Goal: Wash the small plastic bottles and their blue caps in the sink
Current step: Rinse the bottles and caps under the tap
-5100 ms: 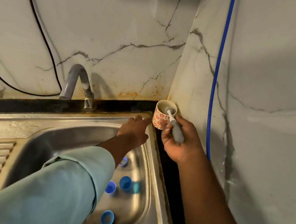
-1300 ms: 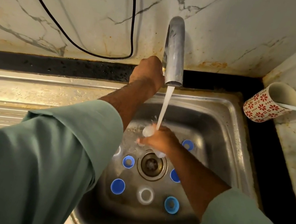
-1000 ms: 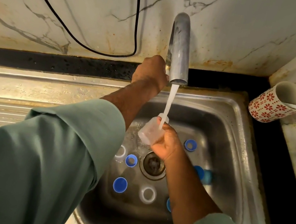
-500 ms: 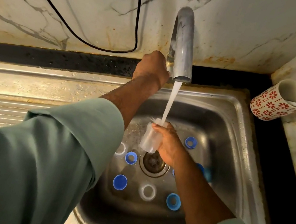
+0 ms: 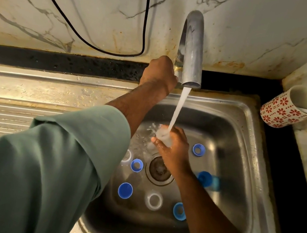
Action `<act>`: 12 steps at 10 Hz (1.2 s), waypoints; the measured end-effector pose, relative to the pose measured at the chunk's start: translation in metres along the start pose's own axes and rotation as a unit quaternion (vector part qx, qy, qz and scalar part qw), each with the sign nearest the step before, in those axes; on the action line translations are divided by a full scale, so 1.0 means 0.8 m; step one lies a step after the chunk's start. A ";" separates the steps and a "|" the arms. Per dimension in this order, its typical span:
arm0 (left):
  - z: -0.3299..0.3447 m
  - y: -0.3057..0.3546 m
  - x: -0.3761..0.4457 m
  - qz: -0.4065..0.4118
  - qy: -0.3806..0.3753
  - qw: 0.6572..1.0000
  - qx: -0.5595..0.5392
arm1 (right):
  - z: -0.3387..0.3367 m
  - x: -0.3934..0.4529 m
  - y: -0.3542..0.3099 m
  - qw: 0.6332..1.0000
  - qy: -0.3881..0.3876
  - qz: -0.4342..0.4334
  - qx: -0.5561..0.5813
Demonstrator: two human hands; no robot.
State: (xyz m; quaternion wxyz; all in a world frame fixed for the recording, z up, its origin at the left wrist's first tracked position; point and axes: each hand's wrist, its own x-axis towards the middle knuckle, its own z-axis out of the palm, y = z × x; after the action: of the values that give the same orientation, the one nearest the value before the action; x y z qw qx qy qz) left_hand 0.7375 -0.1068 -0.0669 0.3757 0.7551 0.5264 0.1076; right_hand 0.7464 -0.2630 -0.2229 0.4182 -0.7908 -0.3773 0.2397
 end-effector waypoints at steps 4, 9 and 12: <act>0.003 -0.005 -0.023 0.082 -0.076 0.993 0.034 | -0.016 0.009 -0.029 0.990 0.002 0.049 0.130; 0.027 -0.127 -0.101 0.135 -0.147 0.919 0.341 | -0.093 0.020 -0.040 0.912 -0.223 0.175 -0.298; -0.022 -0.175 -0.151 0.122 -0.078 0.908 0.394 | -0.094 -0.007 -0.072 0.850 -0.225 0.132 -0.457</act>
State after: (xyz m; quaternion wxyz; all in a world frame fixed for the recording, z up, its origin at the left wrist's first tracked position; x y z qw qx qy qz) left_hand 0.5765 -0.1814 -0.1219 0.0717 0.9061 0.3986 -0.1222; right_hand 0.7724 -0.2830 -0.1340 -0.1225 -0.8592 -0.4206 0.2644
